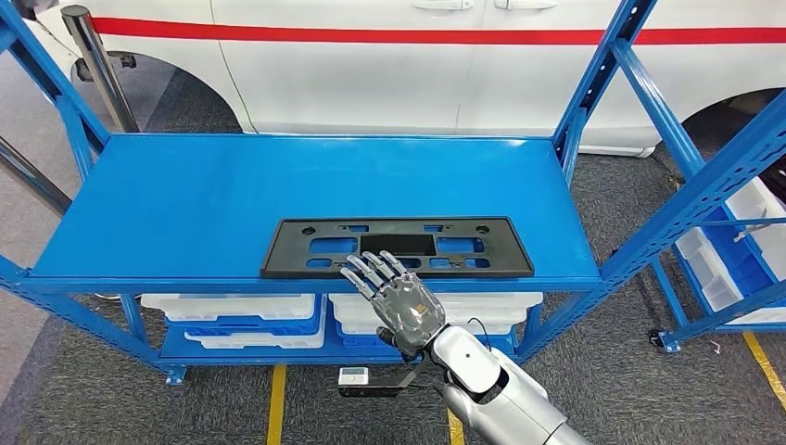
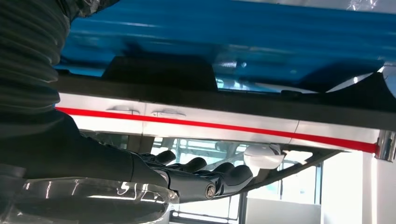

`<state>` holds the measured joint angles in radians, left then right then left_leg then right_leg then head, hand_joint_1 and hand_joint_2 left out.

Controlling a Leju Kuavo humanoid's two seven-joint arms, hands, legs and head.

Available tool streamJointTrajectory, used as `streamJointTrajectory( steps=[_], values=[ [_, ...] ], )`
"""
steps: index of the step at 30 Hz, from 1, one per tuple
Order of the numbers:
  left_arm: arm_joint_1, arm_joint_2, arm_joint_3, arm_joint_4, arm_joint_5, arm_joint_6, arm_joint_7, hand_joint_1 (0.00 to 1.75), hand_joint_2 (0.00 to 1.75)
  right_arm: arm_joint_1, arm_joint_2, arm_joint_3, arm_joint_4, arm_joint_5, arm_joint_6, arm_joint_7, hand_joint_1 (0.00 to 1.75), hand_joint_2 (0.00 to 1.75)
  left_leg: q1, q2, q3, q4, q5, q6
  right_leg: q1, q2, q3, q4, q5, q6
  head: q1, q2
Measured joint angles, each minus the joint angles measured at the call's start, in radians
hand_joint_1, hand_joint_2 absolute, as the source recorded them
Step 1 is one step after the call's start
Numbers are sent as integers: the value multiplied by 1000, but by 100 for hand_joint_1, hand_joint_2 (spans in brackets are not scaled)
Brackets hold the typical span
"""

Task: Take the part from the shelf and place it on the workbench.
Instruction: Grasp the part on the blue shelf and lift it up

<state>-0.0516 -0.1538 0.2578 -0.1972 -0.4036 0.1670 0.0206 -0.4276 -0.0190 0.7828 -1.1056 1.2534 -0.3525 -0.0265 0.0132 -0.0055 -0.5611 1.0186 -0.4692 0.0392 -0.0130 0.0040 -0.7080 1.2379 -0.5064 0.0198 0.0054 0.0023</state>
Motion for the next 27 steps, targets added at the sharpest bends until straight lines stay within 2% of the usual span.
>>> streamJointTrajectory(
  steps=[1,2,3,5,7,8,9,11,12,13,14,15,16,17,18,19,23,24,25,27],
  values=[
    [1,-1,0,0,0,0,0,0,0,-1,0,0,0,0,0,0,0,175,-1,-1,9,-1,-7,-2,3,0,28,-71,45,-8,0,0],
    [1,-3,1,1,0,0,0,0,0,-2,0,0,1,0,0,0,0,175,-2,-1,17,-1,-14,-5,7,-1,54,-134,75,-15,0,0],
    [1,-4,1,1,0,0,0,0,0,-3,0,0,1,-1,0,1,0,175,-3,-1,20,-1,-19,-10,11,-2,72,-178,88,-21,0,0],
    [-1,-6,3,2,0,0,-1,0,0,-4,0,0,2,-2,0,2,0,175,-4,-1,22,-3,-23,-20,17,-2,83,-204,81,-27,-1,0],
    [-2,-6,6,2,-2,0,-2,0,0,-4,0,0,1,-4,0,3,0,175,-5,2,30,-6,-30,-31,12,1,95,-218,78,-32,-1,0],
    [-2,-5,6,2,-2,0,-2,0,0,-4,0,0,0,-6,0,4,0,175,-5,3,27,9,-41,-36,7,1,105,-225,76,-37,-2,0],
    [-2,-5,7,2,-3,0,-2,0,0,-5,0,0,0,-8,0,4,0,175,-5,3,11,47,-60,-40,3,0,116,-232,74,-41,-4,0],
    [-2,-4,8,2,-3,0,-2,0,0,-3,0,0,0,-13,0,5,0,175,-1,3,-62,178,-110,-48,1,-3,129,-236,65,-49,-6,0],
    [-1,-4,8,2,-3,0,-2,0,0,-1,0,0,0,-15,0,5,0,175,1,3,-104,241,-125,-52,1,-3,134,-236,60,-50,-7,0],
    [1,-3,9,2,-3,0,-2,0,0,2,-1,0,0,-17,0,7,0,175,2,3,-133,275,-121,-55,1,-3,140,-235,55,-50,-7,0],
    [4,-3,10,2,-3,0,-2,0,0,4,-1,0,0,-18,-1,9,0,175,4,3,-144,271,-96,-57,1,-1,147,-235,49,-49,-7,0],
    [5,-2,12,2,-3,0,-2,0,0,6,-1,0,-1,-19,-2,12,0,175,5,3,-134,226,-51,-59,0,1,155,-233,42,-47,-7,0],
    [7,-1,13,2,-3,0,-2,0,0,7,-1,0,-2,-20,-2,14,0,175,7,4,-112,156,-2,-59,0,2,162,-231,33,-43,-7,0],
    [7,0,15,3,-3,0,-2,0,0,8,-1,0,-3,-21,-3,17,0,175,8,4,-88,93,32,-58,2,3,166,-226,25,-38,-7,0],
    [7,1,16,3,-3,0,-1,0,0,8,-1,0,-4,-21,-4,19,0,175,7,4,-69,46,49,-53,3,4,167,-222,18,-32,-7,0],
    [6,1,18,4,-3,0,-1,0,0,10,-2,0,-6,-21,-6,21,0,175,5,3,-59,21,50,-48,5,5,165,-220,13,-26,-7,0],
    [5,4,24,4,-3,-1,3,0,0,13,-3,0,-13,-22,-8,23,0,175,6,0,-46,5,34,-21,4,3,163,-204,-4,-5,-7,0],
    [5,4,25,4,-3,-4,2,0,0,13,-3,0,-15,-22,-8,23,0,175,7,1,-40,1,33,-14,2,2,148,-170,-22,0,-7,0],
    [5,4,27,4,-1,-9,-1,0,0,14,-4,0,-15,-22,-8,23,0,175,8,2,-35,-1,31,-9,0,1,120,-116,-47,4,-6,0],
    [4,5,32,4,1,-24,-15,0,0,20,-6,0,-15,-23,-8,23,0,175,7,2,-31,-1,25,-3,0,1,40,16,-93,8,-6,0]
  ],
)
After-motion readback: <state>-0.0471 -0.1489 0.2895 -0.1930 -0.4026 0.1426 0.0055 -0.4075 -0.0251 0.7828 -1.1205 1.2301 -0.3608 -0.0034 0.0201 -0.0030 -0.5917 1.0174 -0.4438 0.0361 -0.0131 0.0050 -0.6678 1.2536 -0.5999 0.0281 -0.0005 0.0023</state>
